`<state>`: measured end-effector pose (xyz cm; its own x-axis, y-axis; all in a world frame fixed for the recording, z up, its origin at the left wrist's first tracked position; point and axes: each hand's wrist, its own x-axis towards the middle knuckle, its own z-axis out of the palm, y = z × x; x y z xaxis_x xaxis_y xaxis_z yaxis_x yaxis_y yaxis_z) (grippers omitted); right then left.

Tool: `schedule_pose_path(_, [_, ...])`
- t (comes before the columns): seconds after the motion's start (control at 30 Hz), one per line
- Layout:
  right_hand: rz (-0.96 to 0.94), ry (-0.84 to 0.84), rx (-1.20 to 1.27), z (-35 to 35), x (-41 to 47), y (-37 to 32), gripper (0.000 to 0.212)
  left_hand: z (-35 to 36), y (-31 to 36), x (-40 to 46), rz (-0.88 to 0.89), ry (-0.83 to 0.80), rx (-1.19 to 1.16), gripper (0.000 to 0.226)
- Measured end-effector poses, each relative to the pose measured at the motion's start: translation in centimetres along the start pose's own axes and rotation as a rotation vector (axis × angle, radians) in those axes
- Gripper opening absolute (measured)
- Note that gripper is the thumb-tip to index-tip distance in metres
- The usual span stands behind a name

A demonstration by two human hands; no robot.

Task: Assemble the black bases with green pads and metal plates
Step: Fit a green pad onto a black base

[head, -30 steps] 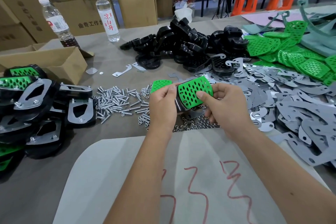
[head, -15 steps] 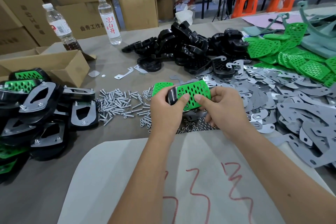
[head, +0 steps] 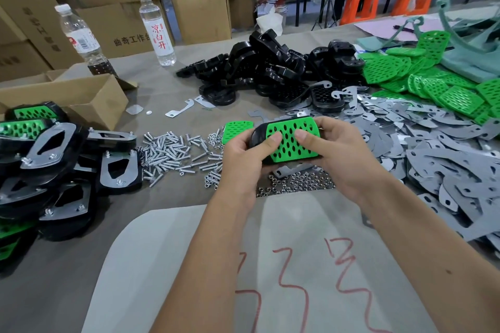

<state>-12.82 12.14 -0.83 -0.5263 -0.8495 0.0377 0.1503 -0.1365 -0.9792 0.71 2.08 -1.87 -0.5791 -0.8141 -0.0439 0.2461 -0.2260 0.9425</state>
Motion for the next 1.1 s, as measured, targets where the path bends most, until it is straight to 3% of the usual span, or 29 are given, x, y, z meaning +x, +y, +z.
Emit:
schedule_pose_path(0.17, [0.059, -0.062, 0.083, 0.0, 0.1, -0.2, 0.049, 0.0, 0.3, -0.1, -0.032, 0.021, 0.002, 0.007])
schedule_pose_path(0.33, [0.041, -0.132, 0.174, -0.7, -0.1, -0.5, 0.05, 0.0, 0.9, -0.4, 0.051, -0.062, 0.072, 0.03])
schedule_pose_path(0.5, [-0.01, -0.177, 0.189, -0.7, -0.3, -0.5, 0.055, -0.4, 1.2, -0.4, 0.045, -0.141, 0.033, 0.011])
schedule_pose_path(0.67, [-0.04, 0.041, 0.063, 0.4, -0.1, 0.0, 0.034, 0.1, 0.8, -0.5, 0.008, -0.046, 0.032, 0.009])
schedule_pose_path(0.77, [-0.023, 0.09, 0.055, 0.6, 0.1, 0.1, 0.02, 0.5, 0.8, -0.3, -0.032, 0.034, -0.004, 0.02])
schedule_pose_path(0.9, [0.013, 0.0, 0.177, 0.8, -0.2, 0.0, 0.048, 0.7, 1.0, -0.4, -0.023, 0.071, -0.007, 0.037])
schedule_pose_path(1.1, [0.02, -0.016, 0.16, 0.5, -0.1, 0.1, 0.044, 0.7, 1.2, -0.6, 0.006, 0.092, 0.039, 0.028])
